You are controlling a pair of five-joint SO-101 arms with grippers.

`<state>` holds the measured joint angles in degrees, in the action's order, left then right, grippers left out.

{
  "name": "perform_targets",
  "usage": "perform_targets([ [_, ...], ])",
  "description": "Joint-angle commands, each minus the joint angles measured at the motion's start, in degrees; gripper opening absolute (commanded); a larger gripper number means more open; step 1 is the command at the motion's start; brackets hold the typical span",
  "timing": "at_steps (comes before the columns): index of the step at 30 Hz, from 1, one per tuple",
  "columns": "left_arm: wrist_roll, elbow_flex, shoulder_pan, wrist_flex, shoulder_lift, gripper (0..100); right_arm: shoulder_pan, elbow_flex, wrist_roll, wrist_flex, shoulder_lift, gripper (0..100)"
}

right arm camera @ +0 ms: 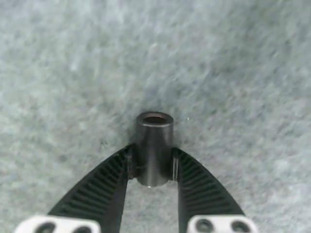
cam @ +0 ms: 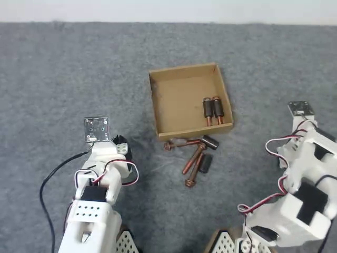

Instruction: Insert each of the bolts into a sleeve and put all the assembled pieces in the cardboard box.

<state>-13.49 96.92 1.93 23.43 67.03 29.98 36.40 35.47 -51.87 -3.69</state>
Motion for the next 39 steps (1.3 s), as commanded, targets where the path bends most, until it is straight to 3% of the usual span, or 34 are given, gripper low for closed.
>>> perform_targets([
  [1,0.62,-0.75,0.26,-1.85,0.88,1,-0.48,-2.46,0.79,0.92,-1.98,8.6],
  [4,0.62,-0.75,0.26,-1.85,0.88,1,-0.57,-2.64,0.97,0.84,-0.75,0.7],
  [13,0.62,-0.75,0.26,-1.85,0.88,1,-0.57,-2.2,4.13,-14.73,11.12,0.7],
  [18,0.62,-0.75,0.26,-1.85,0.88,1,-1.1,-0.44,-3.52,-20.0,16.57,0.7],
  [24,0.62,-0.75,0.26,-1.85,0.88,1,-6.99,8.26,-13.01,-19.38,22.64,0.7],
  [30,0.62,-0.75,-0.09,-1.85,0.88,1,-13.23,18.64,-22.95,-7.6,25.54,0.9],
  [39,0.62,-0.84,-2.73,-1.93,0.88,1,-12.0,20.31,-22.51,-4.62,25.45,0.9],
])
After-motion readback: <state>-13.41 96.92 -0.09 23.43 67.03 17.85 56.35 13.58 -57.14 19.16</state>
